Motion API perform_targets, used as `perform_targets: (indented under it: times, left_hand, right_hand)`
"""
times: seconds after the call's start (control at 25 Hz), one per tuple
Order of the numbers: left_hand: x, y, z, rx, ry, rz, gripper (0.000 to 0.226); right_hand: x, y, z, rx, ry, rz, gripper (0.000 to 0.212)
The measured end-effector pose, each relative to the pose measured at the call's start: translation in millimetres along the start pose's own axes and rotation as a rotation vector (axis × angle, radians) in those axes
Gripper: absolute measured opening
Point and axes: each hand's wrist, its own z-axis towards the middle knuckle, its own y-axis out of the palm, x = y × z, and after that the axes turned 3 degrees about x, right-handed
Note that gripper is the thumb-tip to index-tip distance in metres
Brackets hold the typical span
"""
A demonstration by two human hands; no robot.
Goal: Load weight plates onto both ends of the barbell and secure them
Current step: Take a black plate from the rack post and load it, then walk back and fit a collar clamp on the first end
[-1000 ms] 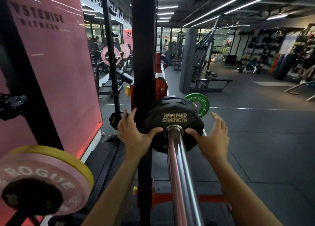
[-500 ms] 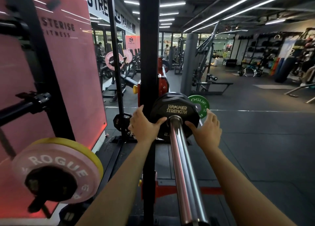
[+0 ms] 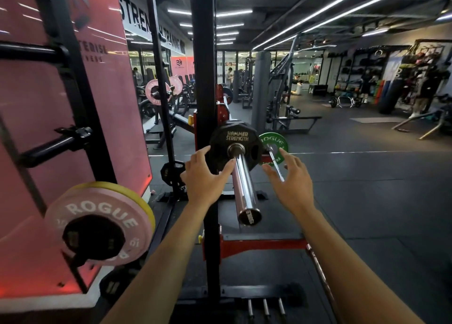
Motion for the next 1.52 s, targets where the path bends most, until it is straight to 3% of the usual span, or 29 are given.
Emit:
perform_targets:
  times: [0.48,0.76,1.04,1.36,1.52]
  left_hand:
    - [40.3,-86.7,-82.5,-0.134,0.176,0.044,0.068]
    - [81.3,-76.8,-106.2,-0.183,0.501,0.131,0.070]
    - [132.7,-1.2,-148.5,-0.289,0.496,-0.038,0.061]
    - [296.2,155.5,-228.3,-0.387,0.362,-0.287,0.069]
    - [374.5,236.6,-281.3,-0.471,0.410,-0.329,0.070]
  right_hand:
    - [-59.2,-67.2,-99.5,0.024,-0.008,0.034,0.065]
    - [-64.3,-86.7,-124.3,0.102,0.025,-0.254,0.063]
    - [12.0,-175.8,-141.2,0.233,0.139,-0.382,0.062]
    - [164.7,-342.0,-137.8,0.339,0.280,-0.430,0.063]
    - [241.9,-422.1,-121.9,0.371,0.334,-0.449,0.063]
